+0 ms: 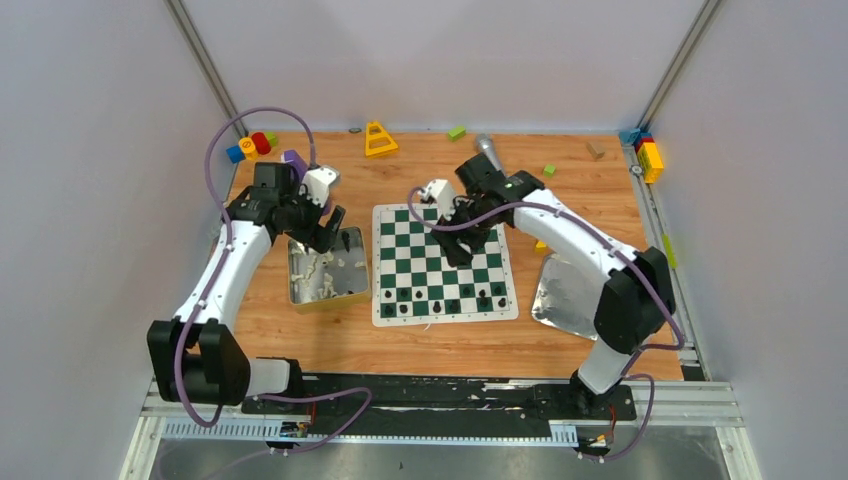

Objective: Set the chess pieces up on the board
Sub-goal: Place the chess piece on the chessboard, then pick up the chess piece from the storage box.

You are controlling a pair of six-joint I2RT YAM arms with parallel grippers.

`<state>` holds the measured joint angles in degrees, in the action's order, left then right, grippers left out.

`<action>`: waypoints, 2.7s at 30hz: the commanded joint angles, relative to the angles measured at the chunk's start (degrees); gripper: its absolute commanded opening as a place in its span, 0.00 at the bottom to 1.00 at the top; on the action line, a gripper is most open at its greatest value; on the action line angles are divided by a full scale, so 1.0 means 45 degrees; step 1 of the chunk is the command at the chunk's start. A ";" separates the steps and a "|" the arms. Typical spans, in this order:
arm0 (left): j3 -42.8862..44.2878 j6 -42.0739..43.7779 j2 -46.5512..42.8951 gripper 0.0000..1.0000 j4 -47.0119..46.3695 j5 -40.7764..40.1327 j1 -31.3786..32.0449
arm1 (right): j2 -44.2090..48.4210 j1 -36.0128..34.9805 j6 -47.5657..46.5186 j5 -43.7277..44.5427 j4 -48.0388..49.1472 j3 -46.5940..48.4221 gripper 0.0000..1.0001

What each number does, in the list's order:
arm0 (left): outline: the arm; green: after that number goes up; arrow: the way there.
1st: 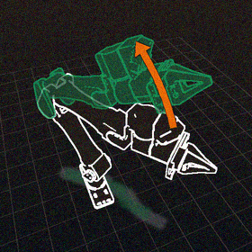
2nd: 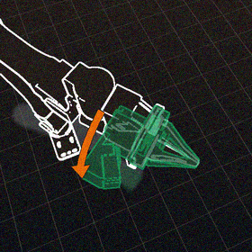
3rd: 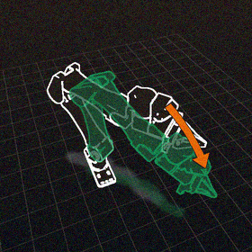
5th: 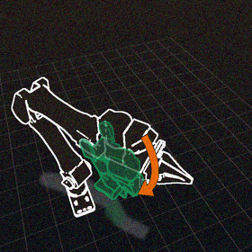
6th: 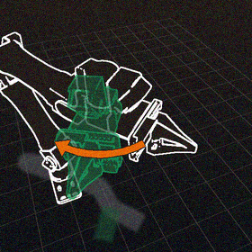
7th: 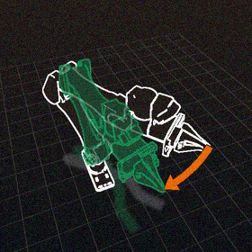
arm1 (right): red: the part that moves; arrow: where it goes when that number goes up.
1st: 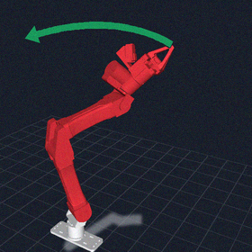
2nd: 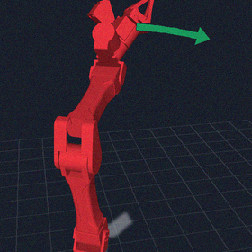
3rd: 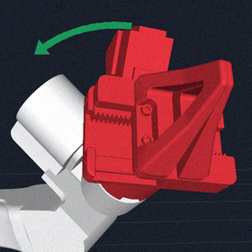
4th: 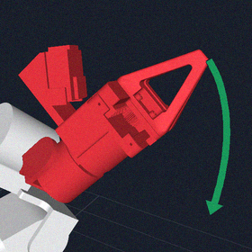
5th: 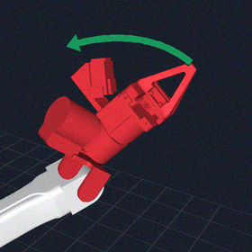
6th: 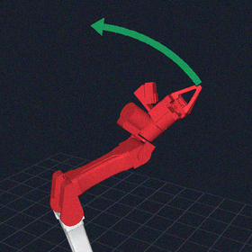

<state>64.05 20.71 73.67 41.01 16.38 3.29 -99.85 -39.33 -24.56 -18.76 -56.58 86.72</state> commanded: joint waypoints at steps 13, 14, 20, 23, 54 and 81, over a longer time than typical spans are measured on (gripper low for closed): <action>-0.1247 -0.0206 0.1939 0.97 -0.0640 -0.0012 -0.0057 | 0.2317 0.2724 0.0705 -0.2525 0.3530 -0.2345 0.62; -0.1348 -0.0378 0.1925 0.96 -0.0897 -0.0019 -0.0062 | 0.2350 0.2865 0.0752 -0.2646 0.3740 -0.2528 0.62; -0.1685 -0.1292 0.1342 0.89 -0.2170 -0.0167 -0.0056 | 0.2429 0.3149 0.0835 -0.2819 0.4588 -0.3318 0.60; -0.1610 -0.1919 0.1308 0.81 -0.2575 -0.0151 0.0087 | 0.2261 0.3173 0.0837 -0.2817 0.4698 -0.3381 0.60; -0.0331 -0.6548 0.5332 0.50 -0.3749 -0.1627 0.1144 | 0.2015 0.3406 0.0789 -0.3089 0.4838 -0.3869 0.57; -0.0307 -0.7160 0.6430 0.31 -0.4771 -0.2284 0.1188 | 0.1771 0.3426 0.0755 -0.4080 0.4498 -0.3957 0.57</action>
<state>62.41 -10.63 101.45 21.41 6.92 8.38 -91.59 -24.18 -21.06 -34.59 -37.12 68.40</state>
